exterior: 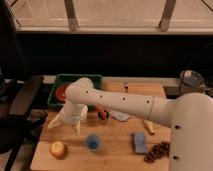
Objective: Place apple in tray
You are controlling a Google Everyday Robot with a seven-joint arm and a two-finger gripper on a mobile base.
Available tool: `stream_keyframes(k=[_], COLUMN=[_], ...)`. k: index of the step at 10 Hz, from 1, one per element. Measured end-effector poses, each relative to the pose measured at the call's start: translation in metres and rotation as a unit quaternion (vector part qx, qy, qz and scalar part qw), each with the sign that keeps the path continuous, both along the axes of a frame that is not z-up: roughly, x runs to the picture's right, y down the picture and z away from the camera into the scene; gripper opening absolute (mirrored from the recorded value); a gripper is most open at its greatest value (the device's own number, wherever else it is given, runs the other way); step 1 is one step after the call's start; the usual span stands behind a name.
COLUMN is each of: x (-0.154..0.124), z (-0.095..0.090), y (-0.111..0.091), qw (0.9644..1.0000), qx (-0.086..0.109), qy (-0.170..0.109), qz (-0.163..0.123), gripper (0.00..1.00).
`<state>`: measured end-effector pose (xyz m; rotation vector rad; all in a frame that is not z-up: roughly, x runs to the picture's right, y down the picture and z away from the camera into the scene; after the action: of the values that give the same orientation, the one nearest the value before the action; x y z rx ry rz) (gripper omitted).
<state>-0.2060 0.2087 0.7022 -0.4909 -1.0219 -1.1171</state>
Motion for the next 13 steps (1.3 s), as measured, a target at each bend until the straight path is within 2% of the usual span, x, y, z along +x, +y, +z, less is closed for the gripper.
stream_keyframes(k=[2,6,9,11,13], x=[-0.019,-0.032,-0.038,-0.043,-0.04], z=[0.008,0.02,0.03,0.032,0.03], y=[0.018,0.048,0.078,0.092,0.091], qw=[0.9997,0.9981,0.9948,0.9937,0.9939], qx=[-0.019,-0.057,-0.099,-0.109,-0.107], qy=[-0.014,-0.021,-0.023,-0.021,-0.013], qz=[-0.001,-0.006,-0.006,-0.014,-0.02], gripper=[0.8,0.8,0.78,0.62,0.4])
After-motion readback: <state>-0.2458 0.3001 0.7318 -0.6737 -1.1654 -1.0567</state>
